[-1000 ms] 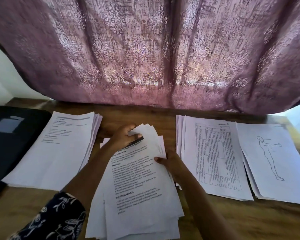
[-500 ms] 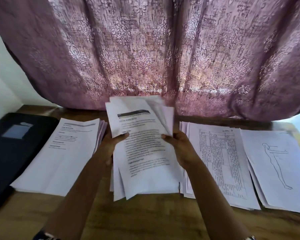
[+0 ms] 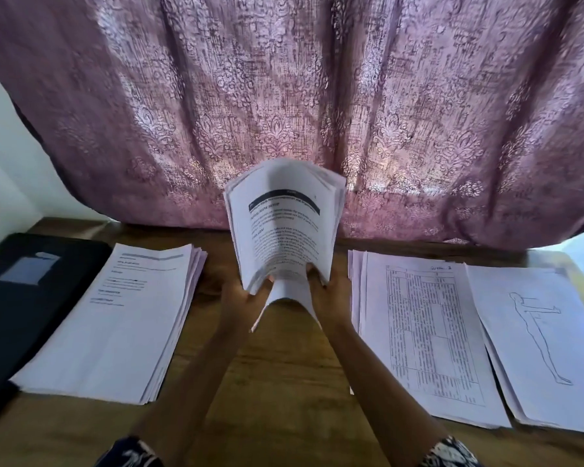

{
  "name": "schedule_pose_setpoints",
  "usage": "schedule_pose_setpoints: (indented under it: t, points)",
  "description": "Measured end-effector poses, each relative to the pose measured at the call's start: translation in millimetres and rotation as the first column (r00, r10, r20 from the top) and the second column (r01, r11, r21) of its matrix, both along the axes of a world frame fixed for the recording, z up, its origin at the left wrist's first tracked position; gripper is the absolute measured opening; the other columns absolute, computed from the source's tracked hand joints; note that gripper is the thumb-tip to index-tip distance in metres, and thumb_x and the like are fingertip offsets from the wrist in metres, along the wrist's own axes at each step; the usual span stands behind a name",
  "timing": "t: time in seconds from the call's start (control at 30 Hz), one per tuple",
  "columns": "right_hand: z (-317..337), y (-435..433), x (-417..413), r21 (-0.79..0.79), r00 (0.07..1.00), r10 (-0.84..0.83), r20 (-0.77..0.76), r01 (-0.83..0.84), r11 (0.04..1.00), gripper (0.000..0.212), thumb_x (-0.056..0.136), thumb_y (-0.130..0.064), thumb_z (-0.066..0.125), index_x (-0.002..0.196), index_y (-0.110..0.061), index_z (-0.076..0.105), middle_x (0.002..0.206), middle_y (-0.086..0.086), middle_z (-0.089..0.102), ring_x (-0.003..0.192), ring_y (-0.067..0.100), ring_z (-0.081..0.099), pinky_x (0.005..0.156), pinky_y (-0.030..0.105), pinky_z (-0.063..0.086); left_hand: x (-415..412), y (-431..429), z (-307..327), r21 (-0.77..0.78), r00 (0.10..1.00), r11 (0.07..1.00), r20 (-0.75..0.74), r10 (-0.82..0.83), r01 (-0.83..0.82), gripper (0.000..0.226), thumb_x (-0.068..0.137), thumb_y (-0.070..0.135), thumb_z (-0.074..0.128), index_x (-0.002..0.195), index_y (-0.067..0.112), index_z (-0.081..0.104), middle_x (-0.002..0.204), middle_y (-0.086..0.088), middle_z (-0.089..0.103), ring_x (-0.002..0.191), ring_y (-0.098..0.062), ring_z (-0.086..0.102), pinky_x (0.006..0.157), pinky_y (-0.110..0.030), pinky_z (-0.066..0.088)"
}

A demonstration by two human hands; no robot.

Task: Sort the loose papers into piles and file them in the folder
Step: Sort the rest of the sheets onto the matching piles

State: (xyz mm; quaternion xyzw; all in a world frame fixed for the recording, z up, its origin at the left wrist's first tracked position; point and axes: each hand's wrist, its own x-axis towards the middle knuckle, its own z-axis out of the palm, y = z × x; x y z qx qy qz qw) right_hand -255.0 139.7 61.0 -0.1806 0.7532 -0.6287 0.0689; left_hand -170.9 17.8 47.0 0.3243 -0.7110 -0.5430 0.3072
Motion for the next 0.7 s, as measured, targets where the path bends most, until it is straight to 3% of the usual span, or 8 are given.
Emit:
schedule_pose_setpoints:
  t: [0.13,0.2,0.27,0.37,0.47,0.53,0.6,0.7]
  points:
    - [-2,0,-1,-0.081,0.996,-0.046,-0.071,0.041,0.996,0.019,0.093,-0.034,0.060,0.110,-0.041,0.054,0.113,-0.012,0.064,0.106,0.012,0.062,0.090,0.033,0.053,0,-2,1,-0.048,0.993,0.999,-0.117,-0.009,0.003,0.023,0.079,0.030,0.075,0.097,0.025,0.060,0.091,0.023,0.067,0.086,0.006,0.065,0.074,-0.017,0.054]
    - [-11,0,5,-0.043,0.999,-0.009,0.045,0.010,0.999,0.018,0.093,-0.032,0.061,0.096,-0.047,0.052,0.100,-0.019,0.061,0.104,0.015,0.062,0.089,0.033,0.053,-1,2,-13,0.001,0.999,1.000,-0.050,0.000,0.000,0.055,0.072,0.053,0.072,0.103,0.009,0.063,0.097,0.001,0.069,0.094,-0.012,0.068,0.079,-0.028,0.057]
    - [-22,-2,16,-0.085,0.986,0.023,0.167,-0.008,0.996,0.018,0.093,-0.029,0.061,0.093,-0.043,0.052,0.096,-0.016,0.061,0.104,0.020,0.063,0.086,0.034,0.055,0,8,-28,-0.032,1.000,0.999,0.012,0.001,0.000,0.054,0.077,0.048,0.068,0.109,0.005,0.063,0.103,-0.002,0.068,0.098,-0.024,0.067,0.081,-0.032,0.056]
    - [-24,-3,16,-0.172,0.994,-0.023,0.103,0.041,0.984,0.027,0.092,-0.024,0.063,0.101,-0.049,0.058,0.098,-0.012,0.068,0.100,0.016,0.066,0.084,0.037,0.056,-1,13,-22,-0.153,0.998,0.988,-0.059,0.015,-0.024,0.049,0.087,0.044,0.061,0.111,0.002,0.064,0.111,0.002,0.067,0.102,-0.010,0.065,0.085,-0.022,0.052]
    - [-25,0,12,-0.085,0.996,-0.010,0.091,0.018,0.996,0.024,0.093,-0.023,0.062,0.091,-0.046,0.054,0.087,-0.020,0.062,0.095,0.012,0.064,0.083,0.030,0.053,3,11,-28,-0.160,1.000,0.987,-0.006,0.015,-0.016,0.058,0.089,0.055,0.052,0.105,0.001,0.064,0.099,-0.002,0.069,0.091,-0.016,0.067,0.078,-0.028,0.056]
    - [-29,0,9,-0.054,0.988,0.016,0.155,-0.008,0.998,0.024,0.092,-0.020,0.063,0.088,-0.040,0.051,0.092,-0.021,0.058,0.092,0.011,0.065,0.084,0.029,0.055,2,9,-30,-0.100,0.994,0.995,0.111,0.009,0.002,0.050,0.087,0.050,0.050,0.102,0.004,0.063,0.091,-0.001,0.066,0.084,-0.019,0.067,0.072,-0.029,0.055]
    - [-25,-2,2,-0.098,0.986,0.004,0.170,0.013,0.995,0.020,0.090,-0.017,0.066,0.090,-0.036,0.058,0.092,-0.014,0.065,0.088,0.009,0.066,0.087,0.037,0.056,-1,5,-21,-0.018,0.996,0.999,0.084,0.031,-0.029,0.032,0.089,0.041,0.055,0.100,0.011,0.059,0.090,0.006,0.064,0.080,-0.010,0.063,0.070,-0.022,0.051]
    - [-17,2,-12,-0.123,0.991,-0.007,0.134,0.023,0.992,0.031,0.087,-0.024,0.069,0.118,-0.025,0.061,0.107,-0.007,0.069,0.097,0.006,0.067,0.085,0.033,0.057,5,-9,-1,0.026,1.000,1.000,0.011,0.016,-0.016,0.017,0.091,0.027,0.064,0.104,0.020,0.054,0.093,0.008,0.063,0.081,-0.001,0.059,0.076,-0.023,0.048]
